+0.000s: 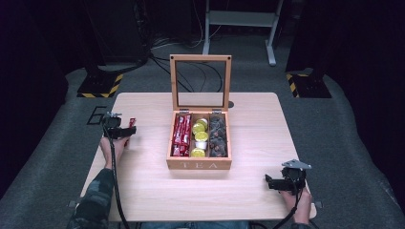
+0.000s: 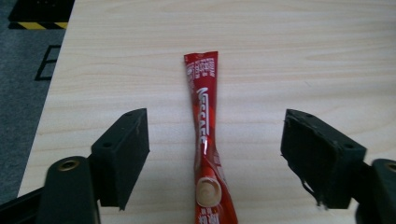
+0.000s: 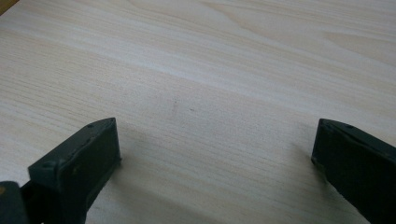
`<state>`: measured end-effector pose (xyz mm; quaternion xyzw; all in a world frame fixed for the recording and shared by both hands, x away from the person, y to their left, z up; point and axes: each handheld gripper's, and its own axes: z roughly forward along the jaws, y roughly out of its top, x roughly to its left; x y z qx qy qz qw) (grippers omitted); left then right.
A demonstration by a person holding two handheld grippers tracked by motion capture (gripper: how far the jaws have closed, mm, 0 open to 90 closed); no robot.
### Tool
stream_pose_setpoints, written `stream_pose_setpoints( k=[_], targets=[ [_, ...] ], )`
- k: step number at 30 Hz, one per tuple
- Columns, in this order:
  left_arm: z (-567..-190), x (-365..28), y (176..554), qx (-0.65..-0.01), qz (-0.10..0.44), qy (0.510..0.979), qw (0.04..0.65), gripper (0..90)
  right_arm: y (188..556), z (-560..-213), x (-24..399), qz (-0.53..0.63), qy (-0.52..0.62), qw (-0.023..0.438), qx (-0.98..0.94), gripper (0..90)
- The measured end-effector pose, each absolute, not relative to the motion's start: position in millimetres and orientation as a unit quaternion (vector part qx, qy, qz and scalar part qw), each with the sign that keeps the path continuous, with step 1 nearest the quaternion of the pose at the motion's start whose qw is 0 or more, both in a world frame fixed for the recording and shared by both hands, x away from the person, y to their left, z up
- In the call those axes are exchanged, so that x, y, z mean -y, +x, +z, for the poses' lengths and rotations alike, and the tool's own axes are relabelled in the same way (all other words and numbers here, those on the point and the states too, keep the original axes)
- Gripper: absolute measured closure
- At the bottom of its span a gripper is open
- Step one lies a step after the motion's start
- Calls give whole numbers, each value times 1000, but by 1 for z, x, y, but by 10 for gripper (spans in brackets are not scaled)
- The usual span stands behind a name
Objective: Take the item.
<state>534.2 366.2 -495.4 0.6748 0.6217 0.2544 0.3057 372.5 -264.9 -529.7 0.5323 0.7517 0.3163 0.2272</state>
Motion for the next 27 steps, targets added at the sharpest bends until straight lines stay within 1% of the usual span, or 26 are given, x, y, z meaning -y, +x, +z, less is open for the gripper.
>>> stream_pose_setpoints(
  k=[5, 11, 13, 15, 27],
  targets=[
    [-489, -365, 525, -609, 247, 687, 309, 152, 373, -530, 265, 316, 532, 227, -752, 5],
    [-479, -364, 509, -594, 258, 691, 322, 151, 372, -530, 265, 316, 533, 227, -751, 5],
    [-475, -365, 503, -592, 252, 691, 330, 145, 372, -530, 265, 316, 533, 227, -751, 5],
    [-471, -364, 497, -585, 264, 689, 336, 146, 372, -530, 265, 316, 533, 227, -751, 5],
    [-458, -359, 449, -544, 282, 710, 346, 130, 372, -530, 265, 315, 535, 228, -750, 5]
  ],
)
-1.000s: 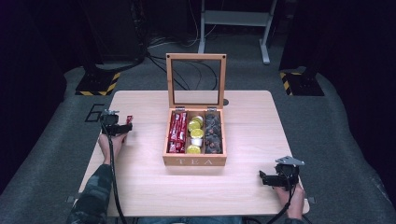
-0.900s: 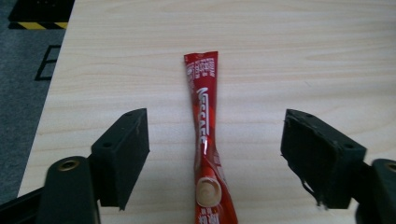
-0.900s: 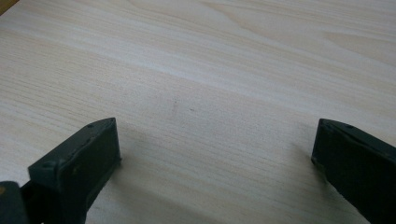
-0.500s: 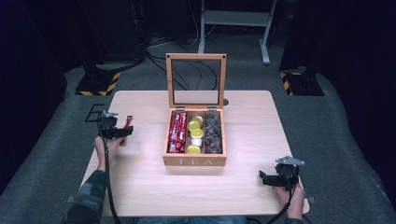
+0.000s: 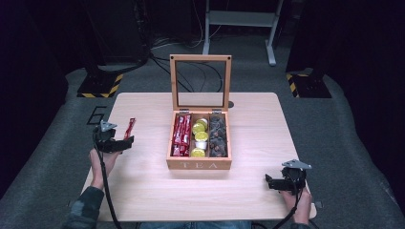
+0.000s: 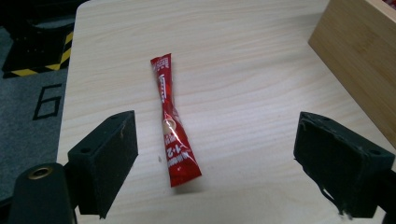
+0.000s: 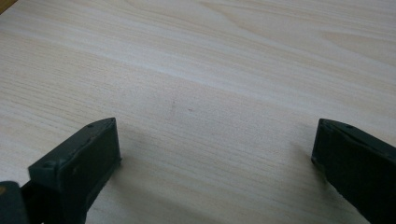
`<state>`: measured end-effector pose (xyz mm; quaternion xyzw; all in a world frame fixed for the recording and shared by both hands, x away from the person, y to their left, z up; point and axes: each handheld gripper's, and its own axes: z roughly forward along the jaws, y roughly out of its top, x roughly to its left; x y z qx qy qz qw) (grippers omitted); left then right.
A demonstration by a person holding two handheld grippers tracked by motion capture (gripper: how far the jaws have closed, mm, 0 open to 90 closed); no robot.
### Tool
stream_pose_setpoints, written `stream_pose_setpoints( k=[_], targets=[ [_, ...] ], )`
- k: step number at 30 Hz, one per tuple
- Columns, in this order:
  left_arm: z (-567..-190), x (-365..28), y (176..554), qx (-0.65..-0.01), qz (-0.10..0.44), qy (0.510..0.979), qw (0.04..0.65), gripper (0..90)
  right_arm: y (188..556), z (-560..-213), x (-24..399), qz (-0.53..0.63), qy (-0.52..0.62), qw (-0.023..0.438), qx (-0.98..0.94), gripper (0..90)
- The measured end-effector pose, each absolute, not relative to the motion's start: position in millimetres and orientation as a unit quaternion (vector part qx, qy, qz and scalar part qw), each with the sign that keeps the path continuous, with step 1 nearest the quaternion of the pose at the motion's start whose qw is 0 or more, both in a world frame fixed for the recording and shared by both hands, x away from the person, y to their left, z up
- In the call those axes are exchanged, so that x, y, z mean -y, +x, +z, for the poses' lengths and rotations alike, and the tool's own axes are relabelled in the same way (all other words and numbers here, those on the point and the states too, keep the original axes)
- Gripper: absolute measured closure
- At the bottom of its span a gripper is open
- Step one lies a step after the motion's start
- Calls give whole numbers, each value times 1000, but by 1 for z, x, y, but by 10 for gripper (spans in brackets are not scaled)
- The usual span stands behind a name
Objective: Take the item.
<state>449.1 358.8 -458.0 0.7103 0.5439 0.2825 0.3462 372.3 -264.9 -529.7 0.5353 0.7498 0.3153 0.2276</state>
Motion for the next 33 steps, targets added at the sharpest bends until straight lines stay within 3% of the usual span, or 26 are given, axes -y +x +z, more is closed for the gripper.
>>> stream_pose_setpoints(
  k=[17, 33],
  targets=[
    [-455, -353, 397, -516, 294, 723, 352, 111, 372, -530, 265, 315, 536, 228, -749, 5],
    [-479, -354, 365, -519, 288, 727, 345, 104, 372, -530, 265, 315, 536, 229, -749, 5]
  ],
)
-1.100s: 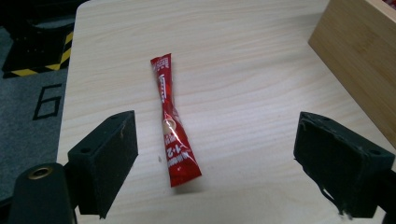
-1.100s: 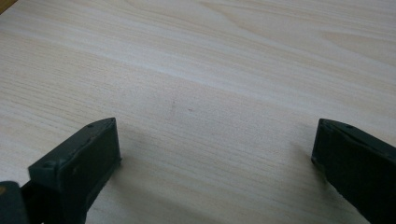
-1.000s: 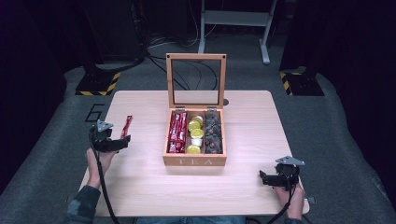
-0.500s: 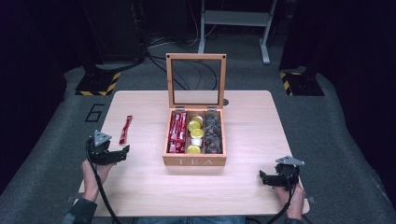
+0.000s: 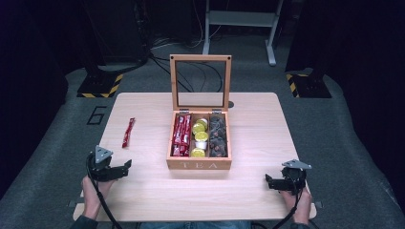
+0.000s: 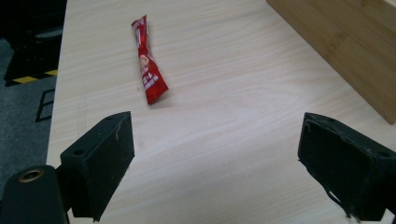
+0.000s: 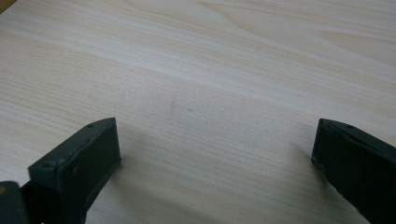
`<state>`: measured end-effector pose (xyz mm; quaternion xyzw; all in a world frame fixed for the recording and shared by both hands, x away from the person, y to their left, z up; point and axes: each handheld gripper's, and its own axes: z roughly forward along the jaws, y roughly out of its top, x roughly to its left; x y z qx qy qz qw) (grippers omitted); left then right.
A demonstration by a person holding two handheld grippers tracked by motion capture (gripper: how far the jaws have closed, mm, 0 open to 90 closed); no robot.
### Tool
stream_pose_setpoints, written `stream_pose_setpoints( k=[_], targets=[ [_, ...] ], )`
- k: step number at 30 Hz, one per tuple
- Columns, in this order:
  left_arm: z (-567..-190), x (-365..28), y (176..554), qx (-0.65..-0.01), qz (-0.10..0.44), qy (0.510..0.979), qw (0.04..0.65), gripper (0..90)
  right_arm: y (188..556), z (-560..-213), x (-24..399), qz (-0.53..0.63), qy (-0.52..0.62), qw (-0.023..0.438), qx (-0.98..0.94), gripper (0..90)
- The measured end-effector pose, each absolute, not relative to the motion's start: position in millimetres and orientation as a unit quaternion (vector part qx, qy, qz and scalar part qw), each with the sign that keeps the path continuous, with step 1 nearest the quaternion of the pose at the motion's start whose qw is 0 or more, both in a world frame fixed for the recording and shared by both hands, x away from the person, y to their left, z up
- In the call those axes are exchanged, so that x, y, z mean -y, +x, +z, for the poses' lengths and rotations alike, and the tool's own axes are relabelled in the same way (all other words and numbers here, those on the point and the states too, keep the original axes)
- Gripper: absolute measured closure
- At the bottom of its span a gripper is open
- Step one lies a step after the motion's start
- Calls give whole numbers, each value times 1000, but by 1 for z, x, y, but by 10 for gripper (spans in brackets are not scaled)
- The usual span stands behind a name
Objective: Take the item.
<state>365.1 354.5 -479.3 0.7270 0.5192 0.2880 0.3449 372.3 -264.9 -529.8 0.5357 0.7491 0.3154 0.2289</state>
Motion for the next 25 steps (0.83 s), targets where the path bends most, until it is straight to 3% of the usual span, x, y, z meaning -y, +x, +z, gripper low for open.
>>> stream_pose_setpoints(
  k=[25],
  targets=[
    [-531, -363, 340, -544, 260, 733, 315, 70, 372, -530, 265, 315, 536, 229, -749, 5]
  ],
)
